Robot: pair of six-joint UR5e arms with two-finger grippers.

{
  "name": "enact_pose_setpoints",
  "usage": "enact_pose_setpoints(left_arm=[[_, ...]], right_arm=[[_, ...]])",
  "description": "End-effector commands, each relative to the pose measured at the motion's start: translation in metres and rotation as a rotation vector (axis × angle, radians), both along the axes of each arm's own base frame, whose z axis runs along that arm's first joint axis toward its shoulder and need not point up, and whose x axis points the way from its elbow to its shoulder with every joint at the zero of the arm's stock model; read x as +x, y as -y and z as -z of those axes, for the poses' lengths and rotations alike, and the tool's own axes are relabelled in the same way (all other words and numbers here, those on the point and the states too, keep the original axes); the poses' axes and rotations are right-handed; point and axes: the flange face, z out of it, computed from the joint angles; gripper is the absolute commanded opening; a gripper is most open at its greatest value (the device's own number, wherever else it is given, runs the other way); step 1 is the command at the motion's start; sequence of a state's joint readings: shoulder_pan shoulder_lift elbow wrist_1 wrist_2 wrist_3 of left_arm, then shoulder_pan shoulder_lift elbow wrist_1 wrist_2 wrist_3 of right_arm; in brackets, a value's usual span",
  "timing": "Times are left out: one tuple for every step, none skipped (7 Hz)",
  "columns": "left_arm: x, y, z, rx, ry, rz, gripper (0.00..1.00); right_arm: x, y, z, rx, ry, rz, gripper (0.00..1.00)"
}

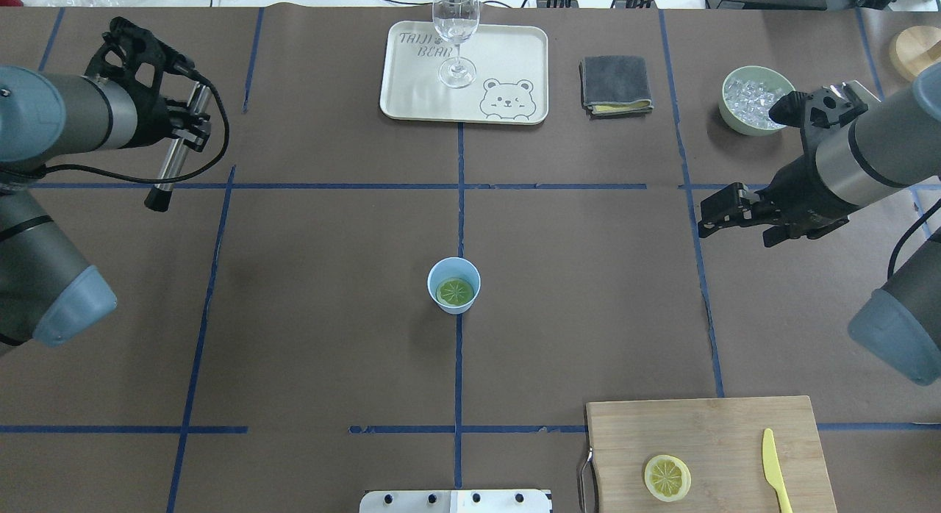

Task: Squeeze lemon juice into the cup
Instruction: 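Lower the muddler to its spot on the table with the left gripper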

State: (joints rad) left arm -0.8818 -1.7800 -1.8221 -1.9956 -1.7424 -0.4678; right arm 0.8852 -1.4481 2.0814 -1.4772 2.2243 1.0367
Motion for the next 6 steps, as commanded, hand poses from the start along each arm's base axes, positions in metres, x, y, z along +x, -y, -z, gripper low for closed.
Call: enact_pose_setpoints(left_arm=[[-0.022,-0.018,-0.102,-0.320,-0.019,-0.046,0.00],[-0.031,-0.019,-0.124,-0.419,-0.039,-0.067,0.00],[-0.044,-0.018,-0.142,-0.513,0.003,-0.039,0.00],[-0.053,-0.019,-0.151,-0.611,-0.008,-0.044,0.00],[-0.051,-0.018,-0.163,-0.654,-0.005,-0.036,0.00],[-0.047,-0.015,-0.181,-0.702,0.007,-0.016,0.00]], right_arm=[[-0.001,0.001,-0.002,-0.001,-0.005,-0.001,1.00],[-0.001,0.001,-0.002,-0.001,-0.005,-0.001,1.00],[0.000,0.000,-0.001,0.001,-0.002,0.000,1.00],[0.000,-0.001,0.002,0.002,0.003,0.001,1.00],[0.000,0.000,0.000,0.002,-0.002,-0.003,1.00],[0.002,0.002,-0.009,-0.013,-0.014,-0.005,1.00]])
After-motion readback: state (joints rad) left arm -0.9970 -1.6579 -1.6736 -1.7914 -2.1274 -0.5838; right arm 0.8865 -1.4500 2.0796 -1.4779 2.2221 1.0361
